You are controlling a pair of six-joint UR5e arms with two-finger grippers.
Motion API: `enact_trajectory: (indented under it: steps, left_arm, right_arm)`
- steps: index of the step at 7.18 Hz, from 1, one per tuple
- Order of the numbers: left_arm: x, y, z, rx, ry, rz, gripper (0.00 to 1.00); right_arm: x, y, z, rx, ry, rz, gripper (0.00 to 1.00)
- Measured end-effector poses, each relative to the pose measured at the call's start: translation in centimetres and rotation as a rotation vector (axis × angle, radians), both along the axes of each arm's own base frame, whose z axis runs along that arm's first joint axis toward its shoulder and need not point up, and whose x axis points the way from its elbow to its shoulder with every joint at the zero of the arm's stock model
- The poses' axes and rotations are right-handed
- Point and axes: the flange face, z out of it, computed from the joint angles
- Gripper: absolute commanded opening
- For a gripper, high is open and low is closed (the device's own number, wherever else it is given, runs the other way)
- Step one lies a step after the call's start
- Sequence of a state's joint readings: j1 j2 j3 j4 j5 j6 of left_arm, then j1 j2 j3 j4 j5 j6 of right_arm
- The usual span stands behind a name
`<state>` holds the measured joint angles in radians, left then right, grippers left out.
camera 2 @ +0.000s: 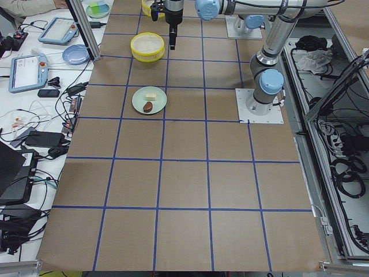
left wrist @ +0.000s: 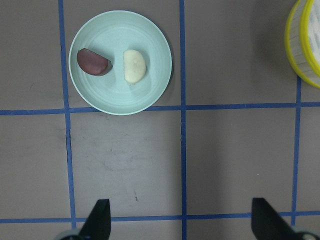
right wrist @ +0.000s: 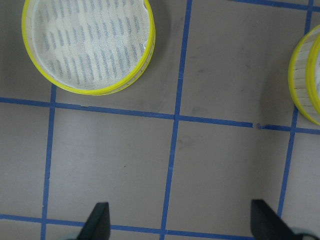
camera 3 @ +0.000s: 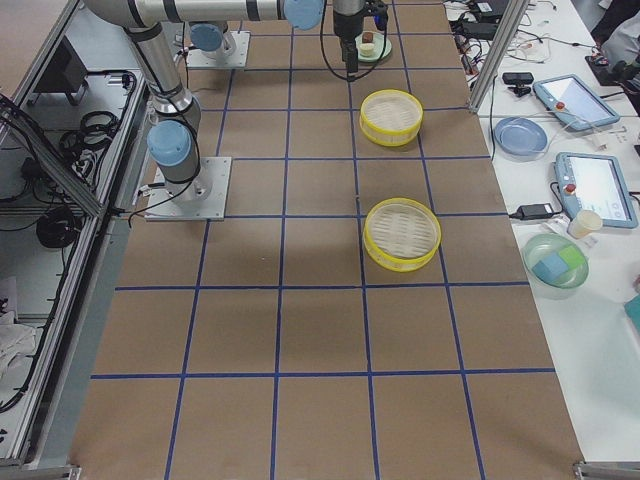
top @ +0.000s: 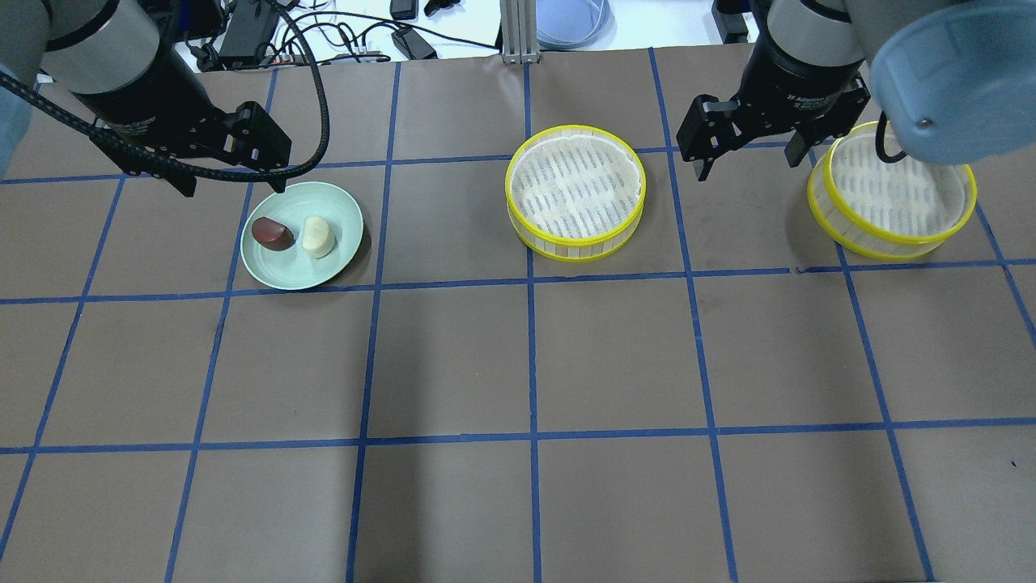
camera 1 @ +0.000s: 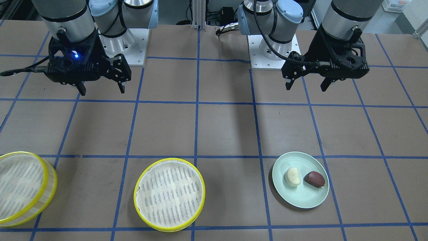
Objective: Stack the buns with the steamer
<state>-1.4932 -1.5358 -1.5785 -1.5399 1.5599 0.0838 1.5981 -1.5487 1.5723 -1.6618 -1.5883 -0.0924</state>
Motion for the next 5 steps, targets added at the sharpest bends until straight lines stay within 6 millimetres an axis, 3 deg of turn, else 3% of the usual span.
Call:
enact_trajectory:
  steps: [5]
  left_arm:
    - [1.2,-0.4,-0.3,0.006,-0.001,0.018,1.00]
  right_arm:
    - [-8.0,-3.9,-1.3,-0.024,0.005,-0.044,1.00]
